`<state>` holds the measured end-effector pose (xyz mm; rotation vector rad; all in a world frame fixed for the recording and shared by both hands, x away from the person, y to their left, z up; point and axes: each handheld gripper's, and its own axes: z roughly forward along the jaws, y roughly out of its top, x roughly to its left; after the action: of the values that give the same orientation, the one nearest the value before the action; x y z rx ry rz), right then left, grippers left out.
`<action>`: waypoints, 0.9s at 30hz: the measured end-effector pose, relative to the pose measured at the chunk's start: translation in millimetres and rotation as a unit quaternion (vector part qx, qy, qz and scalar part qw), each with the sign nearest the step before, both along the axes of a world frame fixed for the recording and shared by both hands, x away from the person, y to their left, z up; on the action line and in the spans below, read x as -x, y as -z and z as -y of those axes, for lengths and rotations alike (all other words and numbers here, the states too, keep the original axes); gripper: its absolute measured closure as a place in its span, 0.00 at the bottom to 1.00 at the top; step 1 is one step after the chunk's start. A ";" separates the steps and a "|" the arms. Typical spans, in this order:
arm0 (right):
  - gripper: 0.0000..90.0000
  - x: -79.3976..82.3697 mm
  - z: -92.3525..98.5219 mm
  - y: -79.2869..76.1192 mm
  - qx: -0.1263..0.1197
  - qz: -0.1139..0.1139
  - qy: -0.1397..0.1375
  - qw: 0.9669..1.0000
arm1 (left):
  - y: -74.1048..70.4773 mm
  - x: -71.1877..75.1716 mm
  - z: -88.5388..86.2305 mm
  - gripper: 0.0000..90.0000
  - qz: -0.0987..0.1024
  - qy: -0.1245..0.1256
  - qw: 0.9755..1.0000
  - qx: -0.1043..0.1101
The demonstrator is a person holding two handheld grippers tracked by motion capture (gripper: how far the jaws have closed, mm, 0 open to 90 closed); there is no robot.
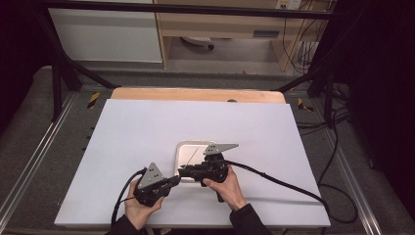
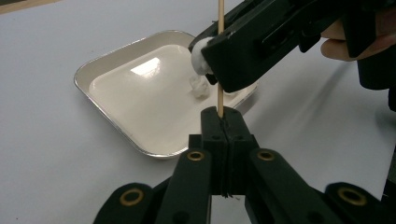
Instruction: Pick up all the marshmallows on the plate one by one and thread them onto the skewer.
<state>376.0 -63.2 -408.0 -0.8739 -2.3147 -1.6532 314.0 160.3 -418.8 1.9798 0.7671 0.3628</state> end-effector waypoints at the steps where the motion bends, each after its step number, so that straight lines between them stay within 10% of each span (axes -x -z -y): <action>1: 0.87 -0.1 0.0 0.2 0.001 0.000 0.000 1.000 | 0.4 -0.3 0.0 0.99 -0.002 0.000 1.000 0.001; 7: 0.83 0.1 -0.9 1.8 0.006 0.000 -0.001 1.000 | 2.0 -0.7 -0.5 0.99 -0.004 -0.001 1.000 0.002; 14: 0.49 1.9 11.7 -16.7 0.023 0.054 0.038 0.998 | 2.1 -2.7 -11.0 0.99 -0.005 -0.013 1.000 0.004; 27: 0.07 -13.1 28.0 -8.1 0.158 0.102 0.087 0.978 | 2.9 -2.6 -28.1 0.99 -0.023 -0.027 0.999 0.012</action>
<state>389.1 -91.3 -399.9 -1.0365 -2.7699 -1.5240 316.6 188.5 -421.7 1.9538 0.8528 0.3388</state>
